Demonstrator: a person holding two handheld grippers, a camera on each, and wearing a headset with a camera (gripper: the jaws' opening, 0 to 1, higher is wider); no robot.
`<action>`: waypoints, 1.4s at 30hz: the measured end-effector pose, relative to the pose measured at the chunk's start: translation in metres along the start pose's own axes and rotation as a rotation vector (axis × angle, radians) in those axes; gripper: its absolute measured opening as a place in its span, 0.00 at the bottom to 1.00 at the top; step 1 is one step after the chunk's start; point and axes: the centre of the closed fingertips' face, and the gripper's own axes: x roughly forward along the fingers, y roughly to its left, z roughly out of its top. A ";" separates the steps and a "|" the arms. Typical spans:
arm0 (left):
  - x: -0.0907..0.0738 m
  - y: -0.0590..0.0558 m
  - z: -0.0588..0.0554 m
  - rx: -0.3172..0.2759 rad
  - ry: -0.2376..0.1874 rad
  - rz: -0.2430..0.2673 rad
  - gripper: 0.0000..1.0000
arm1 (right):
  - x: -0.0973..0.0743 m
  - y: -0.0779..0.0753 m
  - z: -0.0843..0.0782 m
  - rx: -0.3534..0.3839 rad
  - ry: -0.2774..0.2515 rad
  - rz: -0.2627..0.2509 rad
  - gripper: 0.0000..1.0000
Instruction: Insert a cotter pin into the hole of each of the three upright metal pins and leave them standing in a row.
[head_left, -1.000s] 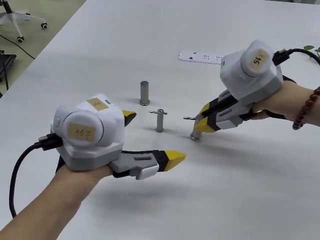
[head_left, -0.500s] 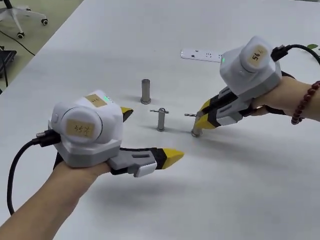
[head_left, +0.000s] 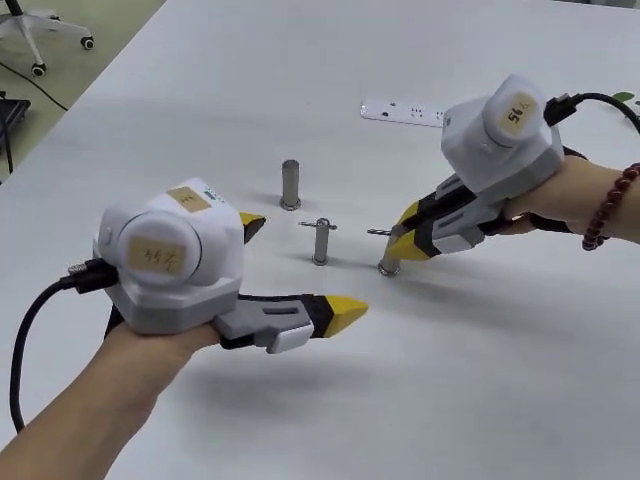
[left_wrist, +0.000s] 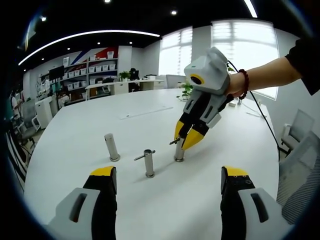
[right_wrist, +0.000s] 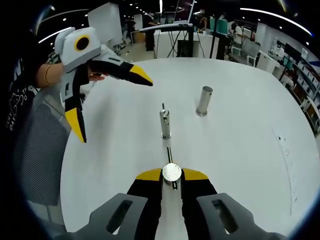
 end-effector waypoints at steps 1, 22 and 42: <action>0.000 0.000 0.000 0.000 0.001 0.002 0.85 | 0.000 -0.001 -0.001 0.001 0.000 0.001 0.08; 0.001 0.000 0.005 0.001 -0.010 0.006 0.94 | -0.010 -0.016 0.046 0.121 -0.238 -0.061 0.30; -0.004 0.011 0.010 -0.006 -0.032 0.037 0.98 | 0.036 -0.065 0.095 0.249 -0.412 -0.197 0.33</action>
